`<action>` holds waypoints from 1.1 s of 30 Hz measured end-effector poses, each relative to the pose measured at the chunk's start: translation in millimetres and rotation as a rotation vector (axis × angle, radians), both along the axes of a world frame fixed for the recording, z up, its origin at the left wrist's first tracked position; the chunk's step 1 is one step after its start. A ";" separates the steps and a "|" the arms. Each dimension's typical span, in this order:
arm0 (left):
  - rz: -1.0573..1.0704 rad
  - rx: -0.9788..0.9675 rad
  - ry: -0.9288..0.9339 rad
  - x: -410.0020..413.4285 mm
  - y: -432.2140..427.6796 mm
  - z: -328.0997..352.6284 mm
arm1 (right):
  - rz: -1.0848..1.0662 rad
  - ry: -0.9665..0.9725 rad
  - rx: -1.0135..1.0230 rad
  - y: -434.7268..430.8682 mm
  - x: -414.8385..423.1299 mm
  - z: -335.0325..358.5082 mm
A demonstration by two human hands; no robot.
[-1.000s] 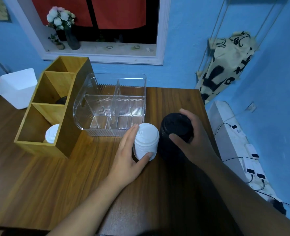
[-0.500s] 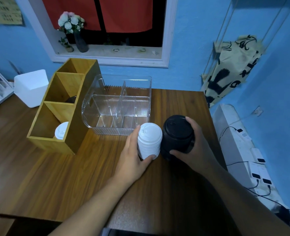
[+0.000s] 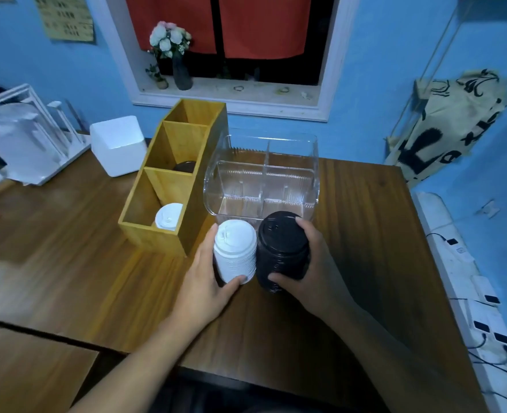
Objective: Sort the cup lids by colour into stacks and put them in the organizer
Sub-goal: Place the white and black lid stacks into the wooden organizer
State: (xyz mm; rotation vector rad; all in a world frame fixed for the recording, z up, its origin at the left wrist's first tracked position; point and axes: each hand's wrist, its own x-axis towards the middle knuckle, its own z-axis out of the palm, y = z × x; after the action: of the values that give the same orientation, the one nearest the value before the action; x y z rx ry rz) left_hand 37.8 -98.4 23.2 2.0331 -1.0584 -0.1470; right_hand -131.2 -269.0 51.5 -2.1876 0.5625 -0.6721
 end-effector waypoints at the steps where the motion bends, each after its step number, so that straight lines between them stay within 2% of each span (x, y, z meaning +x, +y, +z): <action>1: 0.004 0.004 -0.002 6.1 3.3 0.4 | -0.002 -0.009 -0.007 4.0 6.3 0.2; 5: 0.015 0.030 0.032 19.1 13.5 4.1 | -0.013 -0.016 -0.014 16.1 21.1 0.8; 10: 0.045 0.043 0.225 5.3 54.3 -12.8 | -0.002 -0.002 -0.066 16.3 13.0 13.2; 14: -0.054 0.105 -0.024 -15.0 77.5 -19.6 | -0.004 0.007 -0.093 11.7 4.1 21.7; 17: -0.170 0.153 -0.059 -31.6 52.3 -5.0 | 0.002 0.020 -0.086 9.7 5.4 22.7; 22: -0.180 0.198 0.069 -53.4 4.6 1.2 | 0.005 -0.002 -0.038 5.6 8.1 25.9; 24: -0.171 0.168 0.123 -55.2 -6.7 2.4 | -0.026 -0.015 -0.023 -0.7 5.5 30.7; 29: -0.094 0.192 0.092 -58.9 -32.1 2.6 | -0.003 -0.004 0.052 -12.9 -7.1 37.8; 33: 0.004 0.213 0.087 -64.7 -49.0 3.2 | -0.012 0.011 0.015 -16.8 -8.8 33.2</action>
State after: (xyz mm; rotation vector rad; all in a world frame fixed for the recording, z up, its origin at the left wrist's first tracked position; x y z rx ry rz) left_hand -26.9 -147.4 26.4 2.1967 -1.0205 -0.3559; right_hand -140.1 -285.9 84.7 -2.1773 0.5849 -0.6606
